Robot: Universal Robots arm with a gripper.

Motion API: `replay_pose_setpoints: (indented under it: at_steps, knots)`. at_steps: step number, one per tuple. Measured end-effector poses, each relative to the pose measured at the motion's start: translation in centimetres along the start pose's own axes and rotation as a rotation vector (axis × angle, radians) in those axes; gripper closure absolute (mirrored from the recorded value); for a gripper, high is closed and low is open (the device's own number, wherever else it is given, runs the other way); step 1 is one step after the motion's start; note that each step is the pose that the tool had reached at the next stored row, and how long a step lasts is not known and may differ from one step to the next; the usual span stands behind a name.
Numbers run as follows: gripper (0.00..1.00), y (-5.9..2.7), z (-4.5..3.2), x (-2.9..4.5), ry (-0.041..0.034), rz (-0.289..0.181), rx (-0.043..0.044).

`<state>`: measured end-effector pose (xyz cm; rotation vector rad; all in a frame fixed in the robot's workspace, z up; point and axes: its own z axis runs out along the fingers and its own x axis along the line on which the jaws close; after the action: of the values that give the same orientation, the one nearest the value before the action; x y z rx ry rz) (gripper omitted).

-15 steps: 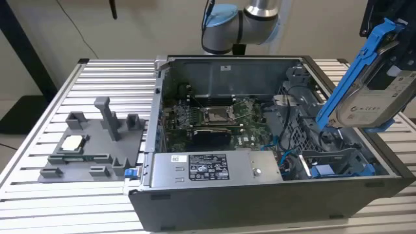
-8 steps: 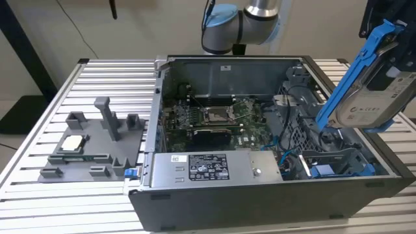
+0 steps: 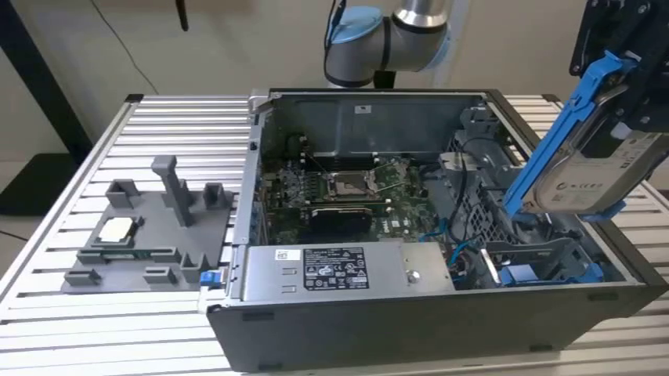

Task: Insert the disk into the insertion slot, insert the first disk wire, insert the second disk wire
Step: 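Insert the disk into the insertion slot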

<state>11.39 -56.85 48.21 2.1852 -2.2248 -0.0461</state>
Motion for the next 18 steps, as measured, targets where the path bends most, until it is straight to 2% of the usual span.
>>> replay_pose_setpoints:
  at_steps: [4, 13, 16, 18]
  knots:
    - [0.67, -0.02, 0.63, 0.00, 0.0000, 0.000, 0.0000]
    - [0.67, -0.31, 1.19, 0.00, -0.0004, 0.000, 0.0001]
    - [0.67, -0.33, 1.59, 0.00, -0.0011, 0.000, 0.0088]
    - [0.67, -0.33, 1.81, 0.01, -0.0013, 0.000, 0.0207]
